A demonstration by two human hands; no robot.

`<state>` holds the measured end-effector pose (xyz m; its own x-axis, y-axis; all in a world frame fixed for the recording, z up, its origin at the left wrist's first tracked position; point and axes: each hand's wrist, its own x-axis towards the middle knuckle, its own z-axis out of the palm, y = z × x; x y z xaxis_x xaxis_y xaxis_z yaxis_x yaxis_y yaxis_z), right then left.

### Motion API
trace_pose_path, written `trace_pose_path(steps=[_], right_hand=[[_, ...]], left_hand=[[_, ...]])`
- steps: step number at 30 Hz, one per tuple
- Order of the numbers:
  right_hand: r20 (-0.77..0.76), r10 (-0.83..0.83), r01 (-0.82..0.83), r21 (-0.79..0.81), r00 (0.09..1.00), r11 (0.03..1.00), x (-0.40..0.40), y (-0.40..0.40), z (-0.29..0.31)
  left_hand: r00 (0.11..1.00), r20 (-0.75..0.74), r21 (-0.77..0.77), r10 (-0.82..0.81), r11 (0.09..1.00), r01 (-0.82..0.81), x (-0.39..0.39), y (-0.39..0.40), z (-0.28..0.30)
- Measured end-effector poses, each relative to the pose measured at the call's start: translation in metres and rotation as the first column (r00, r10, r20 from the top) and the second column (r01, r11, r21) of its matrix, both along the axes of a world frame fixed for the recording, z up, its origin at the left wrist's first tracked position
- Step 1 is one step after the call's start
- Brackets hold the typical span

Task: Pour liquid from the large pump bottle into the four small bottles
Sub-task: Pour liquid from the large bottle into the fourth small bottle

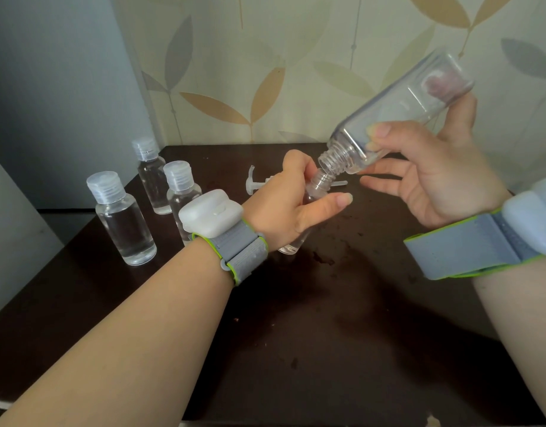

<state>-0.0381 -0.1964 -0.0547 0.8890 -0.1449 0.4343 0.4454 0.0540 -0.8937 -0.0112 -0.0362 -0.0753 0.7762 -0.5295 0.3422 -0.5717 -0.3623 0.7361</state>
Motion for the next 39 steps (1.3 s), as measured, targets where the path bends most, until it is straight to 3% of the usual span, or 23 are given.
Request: trace_pose_path(steps=[39], right_hand=[[0.008,-0.011,0.011,-0.008,1.0,1.0,-0.0017,0.0001,0.0011]], left_hand=[[1.0,0.002,0.027,-0.002,1.0,0.002,0.0003,-0.0003,-0.0013]])
